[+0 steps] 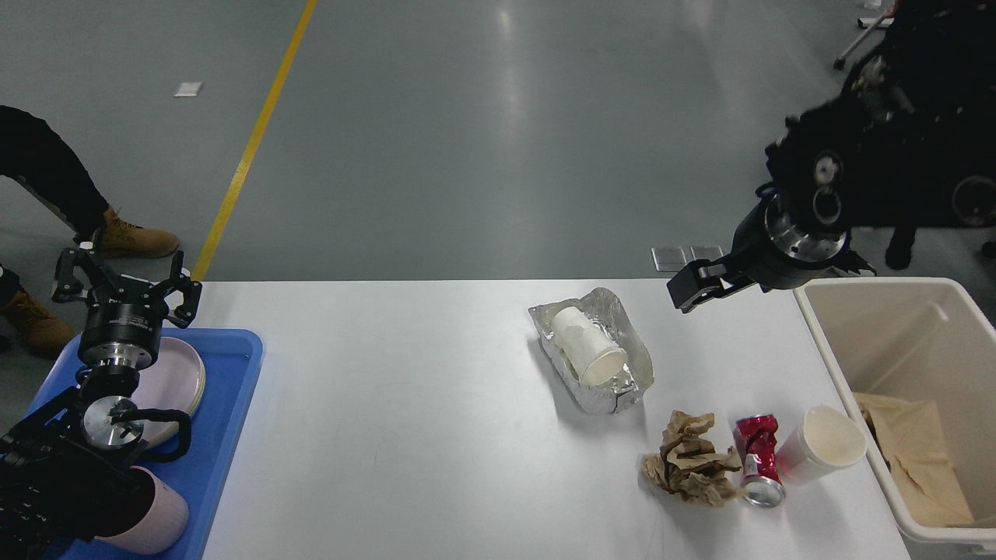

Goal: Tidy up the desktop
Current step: 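Reach the right gripper to the foil tray holding the white cup, then grasp the edge of the foil tray with the right gripper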

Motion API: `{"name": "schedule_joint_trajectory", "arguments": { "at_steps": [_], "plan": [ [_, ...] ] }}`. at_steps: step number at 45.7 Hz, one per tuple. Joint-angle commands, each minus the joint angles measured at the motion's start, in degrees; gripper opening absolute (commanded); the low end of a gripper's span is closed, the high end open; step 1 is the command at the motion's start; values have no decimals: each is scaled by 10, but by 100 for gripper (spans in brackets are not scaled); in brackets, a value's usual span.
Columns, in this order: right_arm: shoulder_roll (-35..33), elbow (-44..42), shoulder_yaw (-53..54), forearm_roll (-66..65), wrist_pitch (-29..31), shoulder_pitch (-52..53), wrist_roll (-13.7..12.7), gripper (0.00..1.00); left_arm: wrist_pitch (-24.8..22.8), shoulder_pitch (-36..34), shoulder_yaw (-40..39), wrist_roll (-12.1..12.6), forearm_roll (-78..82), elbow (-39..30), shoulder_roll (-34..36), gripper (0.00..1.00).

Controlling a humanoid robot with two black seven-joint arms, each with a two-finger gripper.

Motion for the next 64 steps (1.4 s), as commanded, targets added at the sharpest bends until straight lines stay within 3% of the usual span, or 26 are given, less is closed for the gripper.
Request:
{"name": "schedule_joint_trajectory", "arguments": {
  "at_steps": [1,29,64],
  "plan": [
    [0,-26,7,11,-48,-49,0,100,0,0,0,0,0,0,0,96],
    [26,-235,65,98,-73,-317,-2,100,0,0,0,0,0,0,0,96],
    [132,-321,116,97,-85,-404,-2,100,0,0,0,0,0,-1,0,96]
  ]
}}
